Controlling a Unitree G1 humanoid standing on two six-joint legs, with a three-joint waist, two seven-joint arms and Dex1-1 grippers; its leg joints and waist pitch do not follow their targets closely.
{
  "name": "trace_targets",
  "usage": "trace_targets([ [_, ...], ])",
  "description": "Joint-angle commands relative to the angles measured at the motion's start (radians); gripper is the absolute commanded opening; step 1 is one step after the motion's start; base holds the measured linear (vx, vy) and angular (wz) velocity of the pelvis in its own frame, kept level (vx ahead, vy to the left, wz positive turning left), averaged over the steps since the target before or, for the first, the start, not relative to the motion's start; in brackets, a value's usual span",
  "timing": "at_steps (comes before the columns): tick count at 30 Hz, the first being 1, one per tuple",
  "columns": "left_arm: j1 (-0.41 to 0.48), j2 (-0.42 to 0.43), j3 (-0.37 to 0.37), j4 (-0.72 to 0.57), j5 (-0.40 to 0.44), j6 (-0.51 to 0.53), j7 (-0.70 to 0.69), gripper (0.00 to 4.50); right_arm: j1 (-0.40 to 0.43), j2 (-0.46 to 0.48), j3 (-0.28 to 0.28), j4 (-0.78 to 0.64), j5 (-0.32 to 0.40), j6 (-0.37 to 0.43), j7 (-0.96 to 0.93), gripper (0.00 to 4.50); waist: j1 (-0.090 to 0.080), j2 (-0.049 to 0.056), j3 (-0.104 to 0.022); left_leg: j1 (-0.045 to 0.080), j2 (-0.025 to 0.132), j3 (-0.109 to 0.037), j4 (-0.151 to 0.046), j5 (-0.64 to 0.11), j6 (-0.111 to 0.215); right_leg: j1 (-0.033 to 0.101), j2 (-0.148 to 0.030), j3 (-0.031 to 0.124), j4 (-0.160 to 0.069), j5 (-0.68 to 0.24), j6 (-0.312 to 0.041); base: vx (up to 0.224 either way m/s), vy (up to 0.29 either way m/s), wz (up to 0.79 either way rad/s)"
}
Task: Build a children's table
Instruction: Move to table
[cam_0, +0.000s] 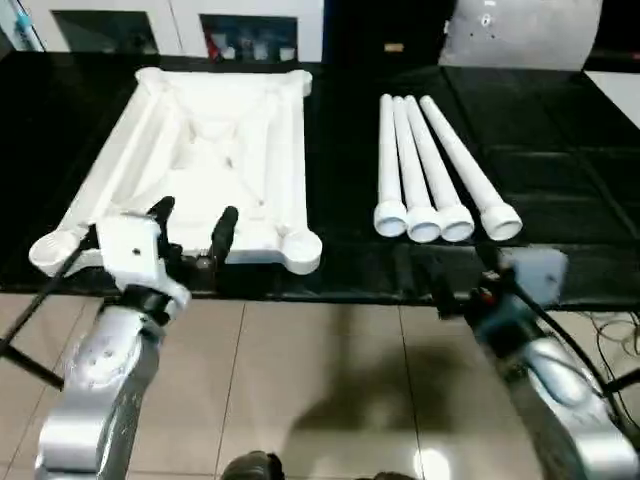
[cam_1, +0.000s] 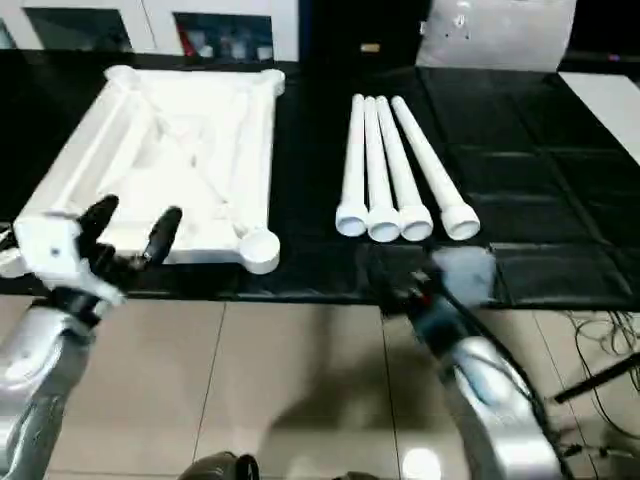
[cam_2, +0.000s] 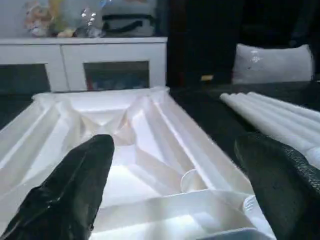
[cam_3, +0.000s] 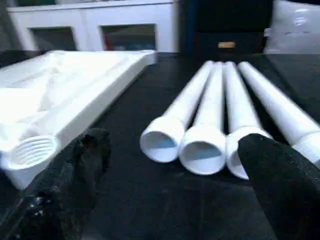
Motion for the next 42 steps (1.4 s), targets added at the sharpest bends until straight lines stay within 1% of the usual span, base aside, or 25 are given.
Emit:
trace_targets([
  [1, -0.021, -0.008, -0.033, 0.037, 0.059, 0.024, 0.025, 4.43, -0.032, 0.004, 0.056, 0.022, -0.043, 0.036, -0.021, 4.5, 0.0, -0.001, -0.07, 0.025, 0.121, -0.074, -0.062, -0.058, 0.037, 0.028, -0.147, 0.076, -0.058, 0.171, -0.147, 0.0, 0.0, 0.0],
  [2, -0.018, -0.012, -0.041, 0.039, 0.064, 0.045, 0.03, 4.43, -0.037, 0.002, 0.081, 0.013, -0.041, 0.039, -0.005, 4.5, 0.007, -0.015, -0.06, -0.025, 0.085, -0.107, -0.077, -0.081, 0.101, 0.066, -0.162, 0.031, -0.057, 0.14, -0.16, 0.0, 0.0, 0.0],
  [8, 0.001, -0.001, -0.068, 0.038, 0.077, 0.079, 0.026, 4.43, -0.039, -0.001, 0.115, 0.002, -0.055, 0.02, 0.036, 4.5, 0.012, 0.008, -0.018, -0.001, 0.076, -0.108, 0.025, -0.365, 0.057, 0.157, -0.256, -0.04, -0.235, -0.805, -0.067, -0.001, 0.003, 0.49],
  [9, 0.003, 0.005, -0.079, 0.036, 0.091, 0.082, 0.017, 4.43, -0.042, 0.004, 0.117, 0.011, -0.052, -0.009, 0.059, 4.5, 0.005, 0.03, -0.019, 0.096, 0.102, -0.109, 0.02, -0.424, -0.002, 0.092, -0.208, -0.017, -0.235, -0.803, -0.063, 0.017, 0.06, 0.53],
  [11, 0.005, 0.007, -0.085, 0.035, 0.101, 0.083, 0.01, 4.43, -0.043, 0.007, 0.116, 0.018, -0.067, -0.036, 0.052, 4.5, -0.025, 0.04, -0.037, 0.152, 0.184, -0.209, -0.158, -0.904, -0.164, 0.056, -0.044, -0.037, 0.044, -0.246, -0.03, 0.058, 0.077, 0.26],
  [13, 0.007, 0.008, -0.088, 0.033, 0.105, 0.086, 0.006, 4.43, -0.046, 0.008, 0.112, 0.025, -0.081, -0.028, 0.033, 4.5, -0.031, 0.042, -0.055, 0.161, 0.152, -0.192, -0.141, -0.824, -0.142, -0.008, -0.028, -0.03, 0.087, -0.031, 0.018, 0.11, 0.072, 0.1],
  [16, 0.013, 0.009, -0.096, 0.027, 0.107, 0.09, -0.005, 4.43, -0.04, 0.01, 0.109, 0.012, -0.045, 0.018, 0.041, 4.5, -0.045, 0.035, -0.055, 0.127, 0.113, -0.134, -0.155, -0.681, -0.06, -0.031, -0.035, -0.036, 0.073, 0.062, 0.021, 0.096, 0.018, 0.05],
  [18, 0.019, 0.009, -0.108, 0.017, 0.111, 0.098, -0.009, 4.43, -0.032, 0.009, 0.112, -0.004, -0.024, 0.017, 0.059, 4.5, -0.056, -0.036, -0.062, 0.119, 0.065, -0.096, -0.126, -0.643, 0.031, 0.0, -0.115, 0.04, -0.057, -0.028, 0.023, 0.097, -0.05, 0.03],
  [19, 0.023, 0.011, -0.115, 0.012, 0.117, 0.1, -0.01, 4.43, -0.029, 0.011, 0.113, -0.005, -0.026, 0.013, 0.057, 4.5, -0.04, -0.06, -0.057, 0.076, 0.028, -0.075, -0.068, -0.562, 0.059, 0.042, -0.169, 0.103, -0.11, -0.238, 0.02, 0.106, -0.125, 0.03],
  [20, 0.027, 0.013, -0.12, 0.007, 0.121, 0.101, -0.012, 4.43, -0.027, 0.013, 0.111, -0.004, -0.028, 0.013, 0.057, 4.5, -0.012, -0.082, -0.064, 0.041, -0.005, -0.081, 0.091, -0.267, 0.087, 0.085, -0.258, 0.178, -0.185, -0.713, 0.029, 0.106, -0.125, 0.03],
  [21, 0.028, 0.012, -0.123, 0.006, 0.122, 0.102, -0.014, 4.43, -0.027, 0.014, 0.11, -0.001, -0.037, 0.012, 0.053, 4.5, -0.004, -0.071, -0.071, 0.004, -0.004, -0.099, 0.121, -0.184, 0.081, 0.114, -0.277, 0.191, -0.18, -0.759, 0.002, 0.137, -0.118, -0.06],
  [24, 0.026, 0.012, -0.129, 0.006, 0.126, 0.105, -0.017, 4.43, -0.028, 0.019, 0.101, 0.008, -0.047, 0.01, 0.043, 4.5, 0.006, -0.041, -0.067, -0.046, 0.003, -0.114, 0.073, 0.019, 0.044, 0.13, -0.162, 0.101, -0.147, -0.421, -0.212, 0.164, -0.064, -0.08],
  [26, 0.023, 0.011, -0.134, 0.007, 0.132, 0.108, -0.022, 4.43, -0.028, 0.021, 0.09, 0.011, -0.053, 0.013, 0.031, 4.5, -0.001, 0.007, -0.073, 0.017, 0.046, -0.095, -0.033, 0.042, 0.053, 0.102, -0.087, 0.022, -0.138, -0.353, -0.19, 0.144, 0.013, 0.06],
  [27, 0.022, 0.01, -0.139, 0.007, 0.135, 0.108, -0.027, 4.43, -0.026, 0.02, 0.084, 0.011, -0.056, 0.015, 0.025, 4.5, -0.038, 0.039, -0.071, 0.074, 0.107, -0.163, -0.082, -0.14, 0.084, 0.053, -0.019, -0.016, -0.056, -0.279, -0.122, 0.182, 0.069, 0.02],
  [28, 0.02, 0.009, -0.144, 0.008, 0.136, 0.108, -0.03, 4.43, -0.024, 0.017, 0.079, 0.01, -0.058, 0.019, 0.021, 4.5, -0.062, 0.046, -0.103, 0.162, 0.147, -0.214, -0.08, -0.156, 0.136, -0.004, -0.017, -0.021, 0.017, -0.2, -0.106, 0.237, 0.062, 0.0],
  [29, 0.019, 0.009, -0.151, 0.008, 0.137, 0.107, -0.035, 4.43, -0.019, 0.013, 0.075, 0.006, -0.058, 0.022, 0.019, 4.5, -0.07, 0.044, -0.11, 0.195, 0.177, -0.261, -0.07, -0.099, 0.277, -0.057, -0.03, -0.008, 0.082, -0.138, -0.032, 0.237, 0.062, 0.0],
  [31, 0.018, 0.008, -0.159, 0.008, 0.136, 0.107, -0.041, 4.43, -0.014, 0.009, 0.071, 0.0, -0.059, 0.034, 0.014, 4.5, -0.071, 0.027, -0.104, 0.195, 0.195, -0.202, -0.059, 0.004, 0.291, -0.108, -0.056, 0.007, 0.113, -0.052, 0.052, 0.193, 0.034, -0.01],
  [32, 0.015, 0.006, -0.167, 0.01, 0.135, 0.107, -0.048, 4.43, -0.012, 0.009, 0.064, -0.006, -0.055, 0.049, 0.009, 4.5, -0.069, 0.02, -0.096, 0.177, 0.191, -0.181, -0.072, 0.018, 0.285, -0.109, -0.058, 0.007, 0.119, -0.023, 0.068, 0.165, 0.032, -0.1],
  [34, 0.013, 0.004, -0.17, 0.012, 0.134, 0.107, -0.05, 4.43, -0.014, 0.012, 0.058, -0.008, -0.049, 0.057, 0.009, 4.5, -0.057, -0.039, -0.068, 0.14, 0.144, -0.021, -0.112, -0.316, 0.086, -0.064, -0.081, 0.024, 0.023, 0.036, -0.058, 0.129, -0.035, -0.58],
  [35, 0.011, 0.003, -0.172, 0.013, 0.135, 0.105, -0.05, 4.43, -0.017, 0.007, 0.059, -0.011, -0.05, 0.06, 0.015, 4.5, -0.016, -0.077, -0.061, 0.118, -0.007, 0.024, 0.057, -0.44, 0.016, -0.004, -0.101, 0.161, -0.124, -0.441, -0.124, 0.115, -0.063, -0.7],
  [36, 0.01, 0.002, -0.173, 0.013, 0.137, 0.103, -0.051, 4.43, -0.018, 0.001, 0.059, -0.014, -0.055, 0.062, 0.019, 4.5, 0.011, -0.08, -0.087, 0.039, -0.015, -0.056, 0.143, -0.262, -0.005, 0.121, -0.193, 0.27, -0.132, -0.602, -0.246, 0.134, -0.082, -0.7],
  [37, 0.01, 0.002, -0.173, 0.013, 0.137, 0.103, -0.051, 4.43, -0.018, 0.001, 0.059, -0.014, -0.055, 0.062, 0.019, 4.5, 0.026, -0.071, -0.083, 0.008, -0.018, -0.079, 0.157, -0.2, -0.034, 0.14, -0.184, 0.282, -0.122, -0.557, -0.274, 0.163, -0.064, -0.77],
  [38, 0.014, 0.004, -0.174, 0.007, 0.116, 0.108, -0.079, 4.43, -0.014, 0.001, 0.054, -0.029, -0.051, 0.066, 0.026, 4.5, -0.004, -0.081, -0.078, -0.069, -0.01, -0.116, 0.175, -0.025, -0.051, 0.145, -0.181, 0.166, -0.077, -0.38, -0.177, 0.163, -0.064, -0.77],
  [40, 0.021, 0.023, -0.175, -0.005, 0.094, 0.113, -0.122, 4.43, -0.011, -0.009, 0.057, -0.045, -0.041, 0.08, 0.04, 4.5, -0.01, -0.047, -0.076, -0.023, -0.006, -0.127, 0.104, 0.084, -0.036, 0.059, -0.146, 0.124, -0.104, -0.181, -0.202, 0.131, -0.043, -0.21],
  [42, 0.025, 0.06, -0.169, -0.018, 0.065, 0.125, -0.184, 4.43, -0.011, -0.035, 0.069, -0.063, -0.03, 0.092, 0.071, 4.5, -0.009, 0.007, -0.074, -0.005, 0.031, -0.121, -0.02, 0.195, 0.022, 0.034, -0.084, 0.061, -0.106, -0.11, -0.133, 0.124, -0.017, 0.01],
])
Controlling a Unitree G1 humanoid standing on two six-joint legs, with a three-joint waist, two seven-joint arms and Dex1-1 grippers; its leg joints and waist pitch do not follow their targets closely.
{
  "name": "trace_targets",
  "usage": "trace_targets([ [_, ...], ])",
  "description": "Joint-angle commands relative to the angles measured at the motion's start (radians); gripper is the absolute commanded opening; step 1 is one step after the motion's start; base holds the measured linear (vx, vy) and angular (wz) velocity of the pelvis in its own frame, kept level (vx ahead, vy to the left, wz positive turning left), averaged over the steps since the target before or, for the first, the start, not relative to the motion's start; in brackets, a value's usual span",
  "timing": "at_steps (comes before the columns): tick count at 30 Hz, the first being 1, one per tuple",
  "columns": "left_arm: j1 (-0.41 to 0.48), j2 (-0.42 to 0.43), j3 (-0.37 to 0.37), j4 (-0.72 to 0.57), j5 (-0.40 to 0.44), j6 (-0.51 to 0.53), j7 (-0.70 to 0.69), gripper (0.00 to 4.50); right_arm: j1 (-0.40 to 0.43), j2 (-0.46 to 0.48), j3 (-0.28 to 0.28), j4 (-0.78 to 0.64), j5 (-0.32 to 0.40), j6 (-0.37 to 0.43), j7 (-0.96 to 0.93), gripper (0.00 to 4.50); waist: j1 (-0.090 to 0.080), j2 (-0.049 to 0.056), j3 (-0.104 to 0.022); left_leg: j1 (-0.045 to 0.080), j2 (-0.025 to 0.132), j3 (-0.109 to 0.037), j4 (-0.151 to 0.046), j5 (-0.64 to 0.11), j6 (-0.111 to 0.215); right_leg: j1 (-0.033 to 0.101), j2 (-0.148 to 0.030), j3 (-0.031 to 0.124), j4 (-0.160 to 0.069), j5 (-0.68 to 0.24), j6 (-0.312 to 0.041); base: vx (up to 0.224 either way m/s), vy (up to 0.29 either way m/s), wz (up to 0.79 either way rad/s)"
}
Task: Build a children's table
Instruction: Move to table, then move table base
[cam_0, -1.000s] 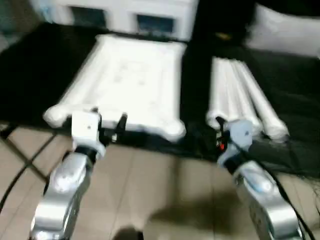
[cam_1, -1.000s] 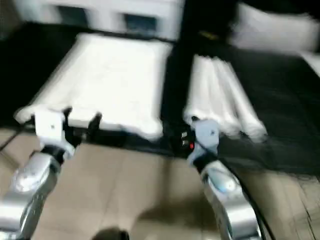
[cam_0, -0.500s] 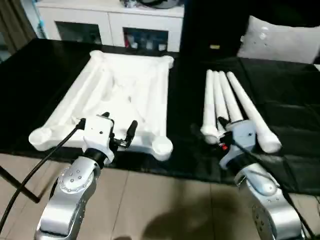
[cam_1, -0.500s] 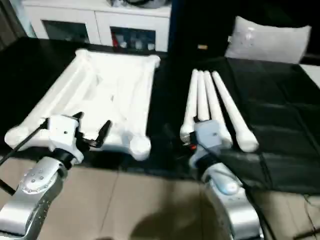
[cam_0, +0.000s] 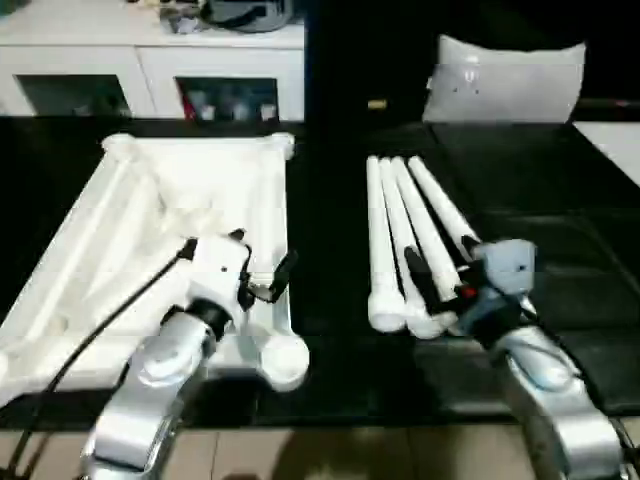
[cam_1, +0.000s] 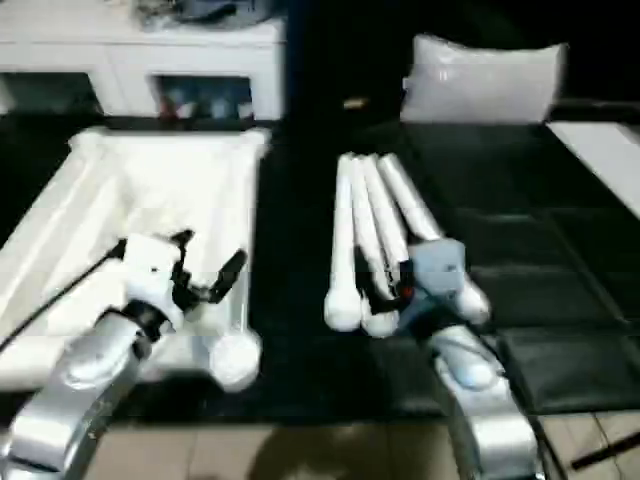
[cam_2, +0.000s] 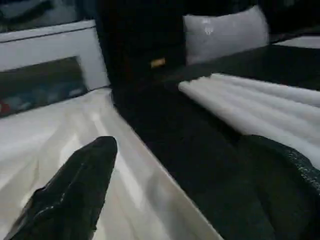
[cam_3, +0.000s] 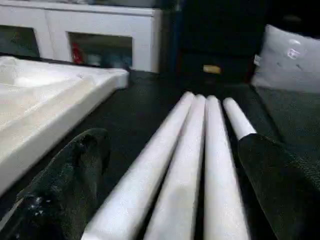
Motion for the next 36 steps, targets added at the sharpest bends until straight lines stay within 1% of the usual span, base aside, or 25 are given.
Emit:
trace_targets([
  [1, 0.01, 0.021, 0.023, -0.006, -0.019, 0.024, -0.043, 4.43, -0.003, -0.007, 0.028, -0.021, 0.012, 0.02, 0.027, 4.5, -0.011, 0.018, -0.041, -0.003, 0.11, -0.046, -0.093, 0.074, 0.106, 0.014, -0.11, 0.037, -0.085, -0.011, -0.047, 0.175, 0.049, -0.02],
  [2, 0.011, 0.028, 0.028, -0.009, -0.028, 0.034, -0.055, 4.43, -0.003, -0.013, 0.032, -0.026, 0.013, 0.021, 0.037, 4.5, -0.014, 0.028, -0.068, 0.057, 0.171, -0.09, -0.077, 0.158, 0.172, -0.017, -0.135, 0.044, -0.031, 0.148, -0.056, 0.175, 0.049, -0.02],
  [3, 0.011, 0.03, 0.03, -0.01, -0.032, 0.04, -0.06, 4.43, -0.003, -0.016, 0.034, -0.029, 0.013, 0.022, 0.042, 4.5, -0.019, 0.025, -0.077, 0.062, 0.17, -0.098, -0.067, 0.266, 0.208, -0.019, -0.147, 0.046, -0.02, 0.229, -0.065, 0.137, 0.048, 0.0],
  [4, 0.016, 0.051, 0.034, -0.019, -0.053, 0.047, -0.1, 4.43, -0.001, -0.036, 0.046, -0.036, 0.02, 0.026, 0.074, 4.5, -0.016, 0.021, -0.08, 0.062, 0.164, -0.093, -0.054, 0.355, 0.229, -0.025, -0.16, 0.053, -0.022, 0.287, -0.07, 0.08, 0.048, 0.0],
  [5, 0.023, 0.091, 0.033, -0.031, -0.073, 0.057, -0.158, 4.43, 0.003, -0.071, 0.065, -0.048, 0.024, 0.028, 0.121, 4.5, 0.003, -0.003, -0.072, 0.019, 0.109, -0.053, -0.05, 0.344, 0.222, 0.005, -0.189, 0.068, -0.038, 0.405, -0.073, 0.08, 0.048, 0.0],
  [6, 0.032, 0.143, 0.028, -0.044, -0.083, 0.055, -0.223, 4.43, 0.007, -0.108, 0.083, -0.06, 0.03, 0.034, 0.17, 4.5, 0.01, -0.01, -0.071, -0.001, 0.085, -0.031, -0.051, 0.283, 0.196, 0.022, -0.194, 0.072, -0.043, 0.455, -0.062, 0.037, 0.052, -0.01],
  [7, 0.037, 0.171, 0.026, -0.046, -0.081, 0.043, -0.252, 4.16, 0.008, -0.127, 0.09, -0.066, 0.033, 0.038, 0.197, 4.5, 0.018, -0.013, -0.06, -0.008, 0.073, -0.015, -0.06, 0.126, 0.137, 0.03, -0.191, 0.069, -0.059, 0.445, -0.037, 0.0, 0.0, 0.0],
  [8, 0.042, 0.197, 0.03, -0.047, -0.09, 0.03, -0.288, 4.07, 0.01, -0.147, 0.095, -0.072, 0.035, 0.045, 0.222, 4.5, 0.02, -0.002, -0.054, 0.004, 0.088, -0.023, -0.074, 0.005, 0.096, 0.027, -0.18, 0.061, -0.068, 0.331, -0.032, 0.0, 0.0, 0.0],
  [10, 0.053, 0.255, 0.039, -0.052, -0.113, 0.017, -0.364, 4.04, 0.011, -0.18, 0.099, -0.083, 0.045, 0.064, 0.261, 4.5, 0.012, 0.006, -0.045, 0.026, 0.114, -0.036, -0.093, -0.119, 0.072, 0.014, -0.169, 0.055, -0.074, 0.178, -0.062, 0.0, 0.0, 0.0],
  [11, 0.056, 0.274, 0.043, -0.054, -0.121, 0.016, -0.387, 3.78, 0.012, -0.189, 0.099, -0.087, 0.049, 0.071, 0.271, 4.5, 0.003, 0.003, -0.031, 0.03, 0.116, -0.038, -0.116, -0.264, 0.047, 0.015, -0.175, 0.062, -0.085, -0.004, -0.121, 0.0, 0.0, 0.0],
  [12, 0.064, 0.315, 0.044, -0.063, -0.139, 0.028, -0.44, 3.78, 0.009, -0.209, 0.104, -0.089, 0.048, 0.08, 0.291, 4.5, 0.005, 0.004, -0.027, 0.033, 0.113, -0.033, -0.118, -0.309, 0.03, 0.01, -0.177, 0.067, -0.092, -0.065, -0.134, 0.0, 0.0, 0.0],
  [13, 0.069, 0.342, 0.048, -0.071, -0.151, 0.041, -0.479, 3.66, 0.006, -0.224, 0.108, -0.09, 0.048, 0.086, 0.306, 4.5, 0.009, 0.0, -0.016, 0.042, 0.103, -0.023, -0.115, -0.393, -0.007, -0.001, -0.189, 0.078, -0.108, -0.229, -0.146, -0.066, 0.004, 0.04],
  [14, 0.078, 0.41, 0.046, -0.082, -0.168, 0.074, -0.554, 3.63, 0.003, -0.264, 0.125, -0.101, 0.061, 0.099, 0.353, 4.5, 0.014, -0.005, -0.006, 0.053, 0.094, -0.018, -0.109, -0.462, -0.041, -0.01, -0.201, 0.088, -0.129, -0.425, -0.134, -0.066, 0.004, 0.04],
  [16, 0.08, 0.44, 0.039, -0.084, -0.171, 0.088, -0.583, 3.45, 0.005, -0.284, 0.135, -0.109, 0.071, 0.11, 0.378, 4.5, 0.021, -0.008, -0.008, 0.059, 0.096, -0.019, -0.103, -0.463, -0.048, -0.014, -0.207, 0.095, -0.139, -0.511, -0.116, -0.032, 0.002, 0.02],
  [17, 0.082, 0.476, 0.029, -0.086, -0.175, 0.102, -0.619, 3.31, 0.008, -0.306, 0.148, -0.12, 0.079, 0.121, 0.409, 4.5, 0.02, -0.013, -0.01, 0.043, 0.097, -0.014, -0.119, -0.413, -0.039, 0.002, -0.2, 0.084, -0.136, -0.501, -0.096, 0.0, 0.0, 0.0],
  [19, 0.085, 0.505, 0.012, -0.094, -0.187, 0.129, -0.653, 3.19, 0.009, -0.315, 0.164, -0.126, 0.073, 0.13, 0.424, 4.5, 0.025, -0.01, -0.013, 0.044, 0.102, -0.01, -0.131, -0.403, -0.033, -0.001, -0.19, 0.072, -0.127, -0.43, -0.09, 0.0, 0.0, 0.0],
  [22, 0.092, 0.537, -0.004, -0.106, -0.179, 0.138, -0.676, 2.99, 0.016, -0.323, 0.181, -0.141, 0.071, 0.138, 0.439, 4.5, 0.034, -0.007, -0.018, 0.05, 0.107, -0.005, -0.133, -0.399, -0.036, -0.006, -0.195, 0.074, -0.12, -0.344, -0.108, 0.0, 0.0, 0.0],
  [23, 0.091, 0.551, -0.018, -0.105, -0.159, 0.133, -0.681, 2.78, 0.017, -0.329, 0.19, -0.146, 0.068, 0.139, 0.447, 4.5, 0.035, -0.007, -0.021, 0.049, 0.107, 0.002, -0.131, -0.362, -0.027, -0.003, -0.194, 0.076, -0.114, -0.26, -0.118, 0.0, 0.0, 0.0],
  [24, 0.088, 0.56, -0.029, -0.102, -0.145, 0.133, -0.684, 2.75, 0.019, -0.335, 0.199, -0.149, 0.064, 0.138, 0.454, 4.5, 0.036, -0.006, -0.025, 0.047, 0.107, 0.003, -0.131, -0.341, -0.022, 0.001, -0.193, 0.075, -0.11, -0.222, -0.119, 0.0, 0.0, 0.0],
  [26, 0.081, 0.569, -0.045, -0.095, -0.124, 0.128, -0.689, 2.65, 0.023, -0.342, 0.208, -0.155, 0.071, 0.146, 0.463, 4.5, 0.035, -0.003, -0.033, 0.045, 0.106, 0.008, -0.124, -0.254, 0.006, 0.007, -0.189, 0.072, -0.098, -0.06, -0.133, 0.057, 0.01, -0.05],
  [28, 0.078, 0.573, -0.05, -0.091, -0.117, 0.126, -0.693, 2.53, 0.024, -0.345, 0.209, -0.157, 0.074, 0.149, 0.467, 4.5, 0.036, -0.006, -0.034, 0.043, 0.106, 0.011, -0.119, -0.22, 0.021, 0.009, -0.19, 0.071, -0.096, 0.002, -0.141, 0.0, 0.0, 0.0],
  [29, 0.074, 0.584, -0.064, -0.088, -0.102, 0.129, -0.706, 2.34, 0.028, -0.349, 0.21, -0.162, 0.082, 0.161, 0.478, 4.5, 0.038, -0.004, -0.034, 0.042, 0.103, 0.013, -0.115, -0.196, 0.039, 0.012, -0.192, 0.07, -0.096, 0.037, -0.148, 0.0, 0.0, 0.0],
  [32, 0.075, 0.61, -0.089, -0.095, -0.101, 0.15, -0.732, 2.25, 0.035, -0.373, 0.221, -0.173, 0.092, 0.183, 0.506, 4.5, 0.04, -0.003, -0.029, 0.044, 0.105, 0.013, -0.115, -0.215, 0.041, 0.014, -0.191, 0.069, -0.101, -0.026, -0.154, 0.0, 0.0, 0.0],
  [33, 0.074, 0.61, -0.091, -0.099, -0.103, 0.154, -0.733, 2.0, 0.037, -0.379, 0.223, -0.175, 0.094, 0.184, 0.513, 4.5, 0.04, -0.004, -0.028, 0.044, 0.105, 0.014, -0.115, -0.225, 0.038, 0.014, -0.191, 0.07, -0.102, -0.046, -0.155, 0.0, 0.0, 0.0],
  [36, 0.068, 0.606, -0.099, -0.102, -0.099, 0.159, -0.73, 1.93, 0.041, -0.393, 0.223, -0.179, 0.1, 0.19, 0.53, 4.5, 0.041, -0.001, -0.024, 0.047, 0.108, 0.015, -0.117, -0.258, 0.023, 0.011, -0.192, 0.072, -0.108, -0.129, -0.164, 0.0, 0.0, 0.0],
])
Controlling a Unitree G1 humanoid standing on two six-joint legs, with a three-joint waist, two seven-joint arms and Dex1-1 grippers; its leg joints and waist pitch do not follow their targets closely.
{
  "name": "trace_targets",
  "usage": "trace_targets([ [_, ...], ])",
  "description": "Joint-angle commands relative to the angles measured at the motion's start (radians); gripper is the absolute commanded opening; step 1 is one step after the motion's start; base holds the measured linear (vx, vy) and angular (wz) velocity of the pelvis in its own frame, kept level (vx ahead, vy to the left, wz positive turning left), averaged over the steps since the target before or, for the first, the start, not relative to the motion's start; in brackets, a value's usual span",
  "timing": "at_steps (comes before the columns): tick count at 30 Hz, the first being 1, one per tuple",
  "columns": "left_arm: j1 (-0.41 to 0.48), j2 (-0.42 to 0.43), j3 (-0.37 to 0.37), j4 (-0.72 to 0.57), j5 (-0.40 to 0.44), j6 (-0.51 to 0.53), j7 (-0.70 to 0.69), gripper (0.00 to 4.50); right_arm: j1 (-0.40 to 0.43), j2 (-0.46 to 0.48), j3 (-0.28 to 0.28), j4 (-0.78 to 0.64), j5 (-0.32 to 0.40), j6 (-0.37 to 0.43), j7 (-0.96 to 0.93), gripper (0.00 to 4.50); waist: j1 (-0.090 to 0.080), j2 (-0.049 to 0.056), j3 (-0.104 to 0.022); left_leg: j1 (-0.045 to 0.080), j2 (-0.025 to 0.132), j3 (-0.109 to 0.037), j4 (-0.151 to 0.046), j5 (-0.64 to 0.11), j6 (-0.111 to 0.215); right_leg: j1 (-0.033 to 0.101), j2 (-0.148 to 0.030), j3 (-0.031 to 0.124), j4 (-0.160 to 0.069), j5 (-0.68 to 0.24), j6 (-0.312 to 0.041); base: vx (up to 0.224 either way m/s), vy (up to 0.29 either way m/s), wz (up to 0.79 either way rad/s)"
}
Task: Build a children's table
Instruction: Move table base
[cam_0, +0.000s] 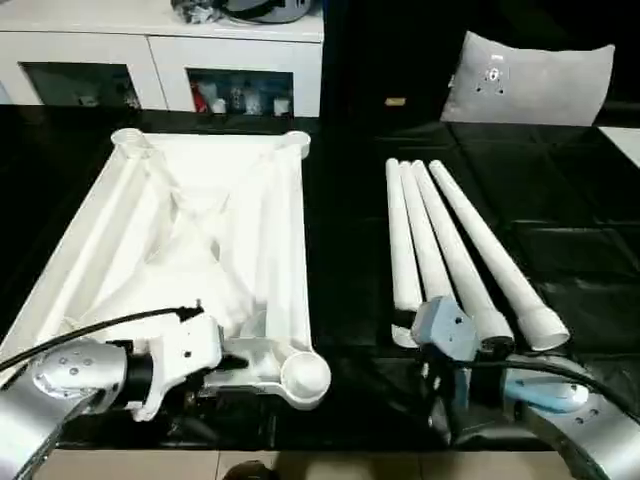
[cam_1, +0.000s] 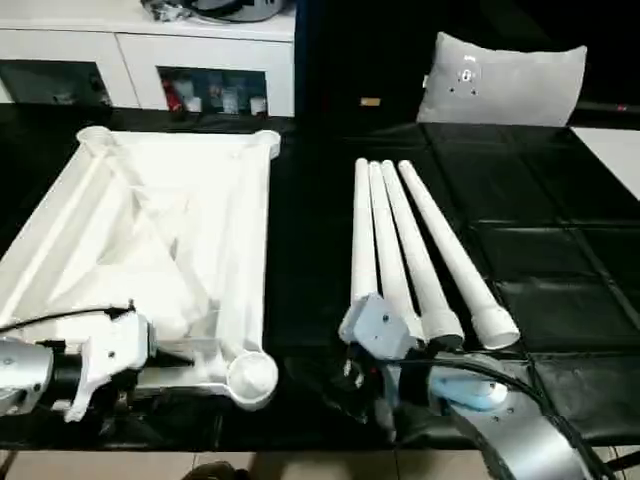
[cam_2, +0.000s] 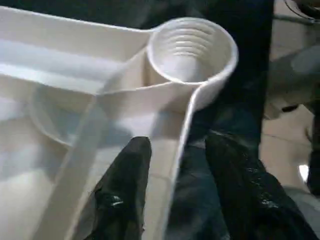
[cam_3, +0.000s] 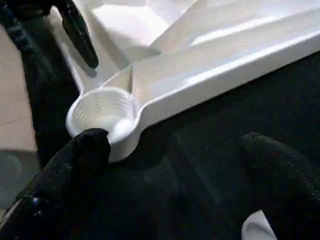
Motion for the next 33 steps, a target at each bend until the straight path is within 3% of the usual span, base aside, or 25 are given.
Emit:
trace_targets([
  [1, -0.01, 0.004, -0.011, -0.019, 0.013, 0.001, -0.014, 1.8, 0.006, -0.014, -0.001, -0.029, 0.015, 0.011, 0.018, 4.5, 0.005, 0.015, -0.035, 0.02, 0.11, -0.05, -0.085, -0.268, 0.015, 0.007, -0.139, 0.073, -0.097, -0.149, -0.192, 0.0, 0.0, 0.0],
  [6, -0.042, -0.022, -0.038, 0.036, 0.092, -0.041, 0.037, 1.53, 0.013, -0.028, 0.005, -0.034, 0.001, 0.005, 0.024, 4.5, 0.006, 0.016, -0.036, 0.019, 0.112, -0.049, -0.086, -0.261, 0.01, 0.008, -0.138, 0.075, -0.098, -0.149, -0.184, 0.0, 0.0, 0.0],
  [7, -0.049, -0.027, -0.045, 0.052, 0.098, -0.041, 0.042, 1.25, 0.014, -0.028, 0.008, -0.034, -0.001, 0.006, 0.023, 4.5, 0.006, 0.017, -0.038, 0.02, 0.111, -0.049, -0.085, -0.256, 0.01, 0.007, -0.138, 0.074, -0.096, -0.139, -0.184, 0.0, 0.0, 0.0],
  [15, -0.108, -0.094, -0.06, 0.12, 0.117, -0.059, 0.076, 0.69, 0.015, -0.028, 0.009, -0.042, -0.001, 0.012, 0.027, 4.5, 0.01, 0.01, -0.041, 0.02, 0.11, -0.046, -0.083, -0.231, 0.021, 0.009, -0.14, 0.073, -0.097, -0.129, -0.188, 0.0, 0.0, 0.0],
  [17, -0.186, -0.145, -0.091, 0.194, 0.152, -0.084, 0.084, 0.44, 0.002, -0.024, 0.012, -0.02, -0.03, -0.012, 0.011, 4.5, 0.012, 0.004, -0.043, 0.018, 0.111, -0.045, -0.082, -0.209, 0.025, 0.011, -0.142, 0.073, -0.097, -0.123, -0.18, 0.0, 0.0, 0.0],
  [20, -0.261, -0.196, -0.114, 0.276, 0.18, -0.128, 0.092, 0.35, -0.019, -0.005, 0.003, 0.002, -0.045, -0.023, -0.014, 4.5, 0.015, 0.004, -0.046, 0.019, 0.109, -0.043, -0.08, -0.196, 0.022, 0.012, -0.143, 0.073, -0.098, -0.124, -0.175, 0.0, 0.0, 0.0],
  [22, -0.276, -0.205, -0.118, 0.293, 0.186, -0.136, 0.094, 0.19, -0.024, -0.002, 0.0, 0.006, -0.046, -0.023, -0.018, 4.5, 0.014, 0.002, -0.048, 0.014, 0.111, -0.045, -0.081, -0.174, 0.022, 0.015, -0.144, 0.072, -0.093, -0.092, -0.174, 0.0, 0.0, 0.0],
  [23, -0.302, -0.226, -0.125, 0.324, 0.196, -0.152, 0.102, 0.05, -0.032, 0.008, -0.01, 0.011, -0.047, -0.026, -0.03, 4.5, 0.007, 0.001, -0.055, 0.011, 0.109, -0.046, -0.076, -0.136, 0.035, 0.019, -0.141, 0.069, -0.084, 0.0, -0.182, 0.0, 0.0, 0.0],
  [24, -0.319, -0.242, -0.128, 0.345, 0.199, -0.159, 0.107, 0.05, -0.039, 0.015, -0.017, 0.016, -0.047, -0.029, -0.039, 4.5, 0.005, 0.001, -0.054, 0.012, 0.108, -0.045, -0.075, -0.128, 0.042, 0.017, -0.141, 0.069, -0.085, 0.016, -0.185, 0.0, 0.0, 0.0],
  [26, -0.367, -0.284, -0.138, 0.405, 0.209, -0.178, 0.12, 0.02, -0.059, 0.042, -0.042, 0.036, -0.055, -0.037, -0.078, 4.5, 0.005, 0.002, -0.06, 0.013, 0.106, -0.04, -0.068, -0.098, 0.052, 0.017, -0.141, 0.067, -0.081, 0.07, -0.199, 0.0, 0.0, 0.0],
  [27, -0.393, -0.313, -0.145, 0.448, 0.222, -0.19, 0.136, 0.02, -0.074, 0.075, -0.071, 0.062, -0.062, -0.052, -0.119, 4.5, 0.005, 0.001, -0.063, 0.008, 0.108, -0.042, -0.067, -0.078, 0.055, 0.024, -0.143, 0.066, -0.075, 0.106, -0.201, 0.0, 0.0, 0.0],
  [28, -0.401, -0.323, -0.148, 0.463, 0.226, -0.195, 0.14, 0.02, -0.08, 0.09, -0.085, 0.071, -0.06, -0.061, -0.136, 4.5, 0.007, 0.001, -0.063, 0.011, 0.109, -0.04, -0.066, -0.073, 0.058, 0.019, -0.143, 0.066, -0.075, 0.116, -0.202, 0.0, 0.0, 0.0],
  [33, -0.432, -0.373, -0.152, 0.53, 0.238, -0.245, 0.143, 0.02, -0.112, 0.132, -0.118, 0.093, -0.047, -0.029, -0.183, 4.5, 0.007, 0.001, -0.073, 0.008, 0.11, -0.038, -0.059, -0.035, 0.077, 0.022, -0.141, 0.061, -0.062, 0.218, -0.217, 0.0, 0.0, 0.0],
])
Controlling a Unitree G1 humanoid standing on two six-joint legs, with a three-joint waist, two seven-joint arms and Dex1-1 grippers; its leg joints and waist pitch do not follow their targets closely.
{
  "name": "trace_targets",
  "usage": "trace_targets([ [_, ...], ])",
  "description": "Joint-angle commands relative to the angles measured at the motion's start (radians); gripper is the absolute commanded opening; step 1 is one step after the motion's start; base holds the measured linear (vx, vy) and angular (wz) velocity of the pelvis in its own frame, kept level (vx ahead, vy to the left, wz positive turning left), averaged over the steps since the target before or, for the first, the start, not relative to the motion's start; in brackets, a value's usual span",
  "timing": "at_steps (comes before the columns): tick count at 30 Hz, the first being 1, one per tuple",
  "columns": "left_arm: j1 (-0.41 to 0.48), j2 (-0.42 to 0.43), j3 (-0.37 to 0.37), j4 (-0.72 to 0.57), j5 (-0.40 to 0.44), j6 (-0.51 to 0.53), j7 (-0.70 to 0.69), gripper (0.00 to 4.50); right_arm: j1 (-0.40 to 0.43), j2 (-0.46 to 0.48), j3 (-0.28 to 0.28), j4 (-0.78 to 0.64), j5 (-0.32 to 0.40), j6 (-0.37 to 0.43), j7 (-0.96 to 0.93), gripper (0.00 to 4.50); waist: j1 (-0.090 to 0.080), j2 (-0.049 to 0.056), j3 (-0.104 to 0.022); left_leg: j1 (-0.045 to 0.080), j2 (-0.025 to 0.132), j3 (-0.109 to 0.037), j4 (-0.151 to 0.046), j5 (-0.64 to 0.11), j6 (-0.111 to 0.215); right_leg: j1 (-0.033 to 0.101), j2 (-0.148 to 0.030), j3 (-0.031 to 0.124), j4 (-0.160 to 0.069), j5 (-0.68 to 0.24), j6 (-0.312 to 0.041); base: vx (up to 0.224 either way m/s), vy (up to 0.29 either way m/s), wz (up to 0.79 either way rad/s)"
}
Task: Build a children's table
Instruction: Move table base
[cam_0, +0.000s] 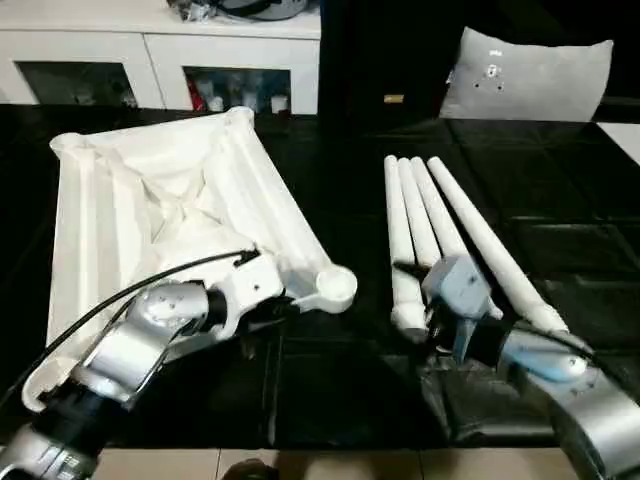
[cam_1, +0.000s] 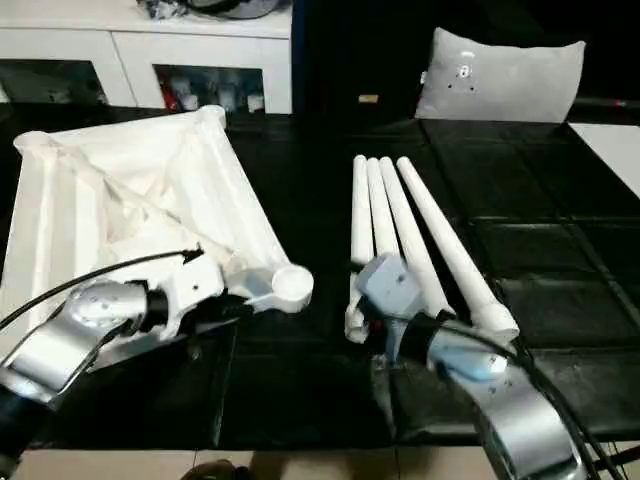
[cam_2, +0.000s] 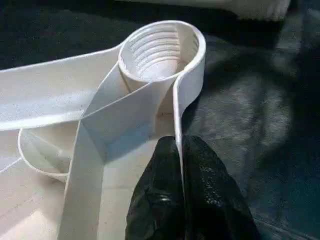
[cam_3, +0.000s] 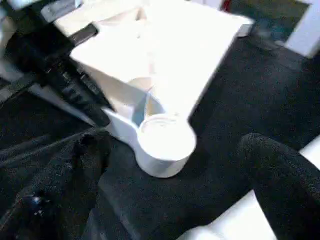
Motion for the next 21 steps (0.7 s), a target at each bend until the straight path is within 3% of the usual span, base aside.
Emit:
trace_targets([
  [1, -0.022, -0.021, 0.003, 0.01, 0.002, -0.033, 0.007, 0.02, -0.022, 0.017, -0.02, 0.015, -0.013, 0.019, -0.05, 4.5, 0.005, 0.001, -0.069, 0.02, 0.108, -0.042, -0.062, -0.038, 0.072, 0.033, -0.14, 0.061, -0.062, 0.222, -0.216, 0.0, 0.0, 0.0],
  [2, -0.015, -0.032, 0.0, -0.006, -0.01, -0.036, -0.012, 0.02, -0.049, 0.049, -0.02, 0.044, -0.092, 0.018, -0.15, 4.5, 0.004, 0.001, -0.069, 0.02, 0.109, -0.043, -0.063, -0.045, 0.07, 0.032, -0.142, 0.06, -0.063, 0.205, -0.218, 0.0, 0.0, 0.0],
  [3, -0.012, -0.033, 0.0, -0.01, -0.012, -0.035, -0.016, 0.02, -0.056, 0.058, -0.023, 0.05, -0.11, 0.038, -0.179, 4.5, 0.002, 0.001, -0.068, 0.022, 0.109, -0.043, -0.065, -0.047, 0.063, 0.029, -0.139, 0.059, -0.063, 0.187, -0.22, 0.0, 0.0, 0.0],
  [5, 0.005, -0.033, 0.005, -0.04, -0.03, -0.028, -0.032, 0.45, -0.101, 0.081, -0.016, 0.073, -0.155, 0.204, -0.255, 4.5, 0.001, 0.003, -0.066, 0.025, 0.109, -0.043, -0.069, -0.054, 0.045, 0.028, -0.136, 0.059, -0.065, 0.148, -0.223, 0.0, 0.0, 0.0],
  [6, 0.016, -0.028, 0.009, -0.058, -0.039, -0.022, -0.037, 0.45, -0.119, 0.082, -0.004, 0.078, -0.161, 0.263, -0.259, 4.5, 0.0, 0.006, -0.067, 0.028, 0.109, -0.044, -0.068, -0.06, 0.035, 0.029, -0.137, 0.059, -0.063, 0.137, -0.23, 0.0, 0.0, 0.0],
  [10, 0.031, -0.021, 0.022, -0.083, -0.052, -0.013, -0.042, 0.86, -0.152, 0.081, 0.022, 0.094, -0.169, 0.306, -0.25, 4.5, 0.005, 0.004, -0.064, 0.023, 0.108, -0.041, -0.07, -0.086, 0.015, 0.033, -0.142, 0.063, -0.068, 0.111, -0.211, 0.0, 0.0, 0.0],
  [11, 0.058, -0.014, 0.061, -0.139, -0.096, 0.02, -0.042, 0.91, -0.214, 0.129, 0.012, 0.149, -0.144, 0.341, -0.273, 4.5, 0.008, 0.01, -0.065, 0.026, 0.109, -0.041, -0.068, -0.09, 0.009, 0.03, -0.144, 0.063, -0.067, 0.109, -0.21, 0.0, 0.0, 0.0],
  [12, 0.066, -0.013, 0.074, -0.155, -0.105, 0.027, -0.041, 0.95, -0.236, 0.153, 0.0, 0.171, -0.135, 0.357, -0.289, 4.5, -0.006, 0.006, -0.063, 0.019, 0.107, -0.043, -0.073, -0.094, 0.004, 0.032, -0.144, 0.062, -0.066, 0.101, -0.224, 0.0, 0.0, 0.0],
  [13, 0.066, -0.013, 0.075, -0.157, -0.106, 0.027, -0.041, 1.03, -0.237, 0.155, -0.001, 0.173, -0.135, 0.358, -0.29, 4.5, -0.005, 0.007, -0.064, 0.026, 0.108, -0.041, -0.07, -0.107, -0.006, 0.027, -0.142, 0.063, -0.067, 0.083, -0.223, 0.0, 0.0, 0.0],
  [16, 0.096, 0.003, 0.109, -0.224, -0.133, 0.068, -0.04, 1.25, -0.312, 0.224, -0.041, 0.255, -0.125, 0.392, -0.338, 4.5, -0.004, 0.008, -0.061, 0.029, 0.107, -0.036, -0.071, -0.122, -0.026, 0.023, -0.141, 0.066, -0.07, 0.044, -0.222, 0.0, 0.0, 0.0],
  [17, 0.104, 0.011, 0.115, -0.247, -0.138, 0.083, -0.041, 1.33, -0.335, 0.237, -0.043, 0.28, -0.127, 0.397, -0.343, 4.5, -0.005, 0.0, -0.061, 0.027, 0.106, -0.035, -0.073, -0.123, -0.027, 0.023, -0.14, 0.065, -0.072, 0.036, -0.221, 0.0, 0.0, 0.0],
  [21, 0.123, 0.026, 0.133, -0.328, -0.158, 0.144, -0.03, 1.68, -0.393, 0.285, -0.06, 0.349, -0.135, 0.477, -0.369, 4.5, -0.001, 0.005, -0.062, 0.032, 0.106, -0.034, -0.075, -0.108, -0.044, 0.017, -0.134, 0.063, -0.067, 0.036, -0.198, 0.0, 0.0, 0.0],
])
